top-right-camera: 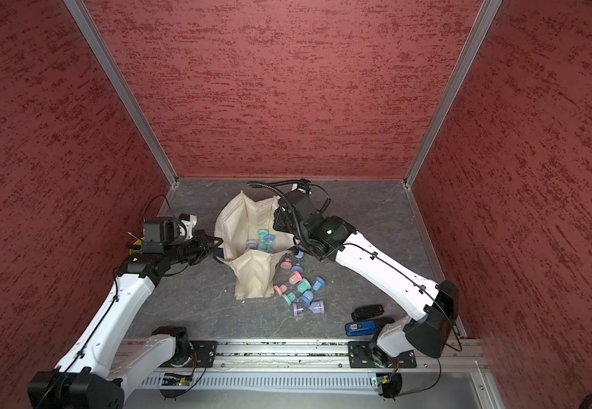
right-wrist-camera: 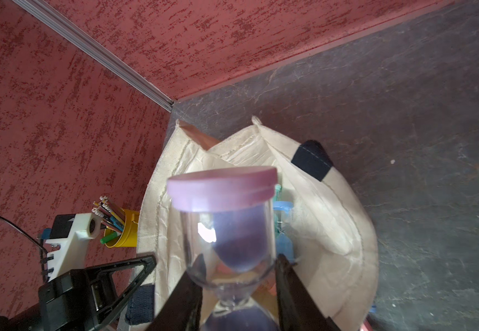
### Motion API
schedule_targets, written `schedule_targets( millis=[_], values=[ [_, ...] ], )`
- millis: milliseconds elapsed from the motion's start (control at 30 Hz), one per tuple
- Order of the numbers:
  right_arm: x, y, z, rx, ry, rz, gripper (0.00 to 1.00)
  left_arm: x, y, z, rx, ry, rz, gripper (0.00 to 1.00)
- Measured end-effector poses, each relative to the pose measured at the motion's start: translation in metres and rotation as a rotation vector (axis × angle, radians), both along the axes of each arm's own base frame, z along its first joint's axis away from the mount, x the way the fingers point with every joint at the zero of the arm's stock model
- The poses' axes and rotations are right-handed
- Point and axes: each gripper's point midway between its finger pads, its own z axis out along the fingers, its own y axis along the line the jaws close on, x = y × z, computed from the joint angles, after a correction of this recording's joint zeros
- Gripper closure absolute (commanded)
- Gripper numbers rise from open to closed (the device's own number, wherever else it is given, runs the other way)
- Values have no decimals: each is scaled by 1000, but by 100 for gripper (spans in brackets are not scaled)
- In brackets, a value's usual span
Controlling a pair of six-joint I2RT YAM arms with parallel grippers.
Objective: Put the hourglass into the canvas bag
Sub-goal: Place the hourglass in the canvas bag.
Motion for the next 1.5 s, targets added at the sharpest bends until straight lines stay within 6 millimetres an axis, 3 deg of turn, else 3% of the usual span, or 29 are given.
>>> schedule_targets(
  millis=[267, 667, 833, 1000, 1133, 1333, 1500],
  values=[
    [-1, 16, -13, -29, 18, 33, 100, -1, -3, 0, 6, -1, -9, 100],
    [9, 41, -6, -32, 2, 81, 100, -1, -3, -1, 10, -2, -11, 100],
    [18, 56, -14, -49, 16, 102, 100, -1, -3, 0, 10, -3, -12, 100],
    [25, 77, -36, -72, 56, 144, 100, -1, -3, 0, 13, -6, -15, 100],
    [28, 89, -66, -117, 109, 175, 100, -1, -4, 1, 17, -9, -20, 100],
    [25, 92, -106, -194, 187, 199, 100, -2, -4, 1, 21, -10, -24, 100],
    [22, 92, -116, -208, 211, 210, 100, -2, -3, 1, 23, -8, -22, 100]
  ],
)
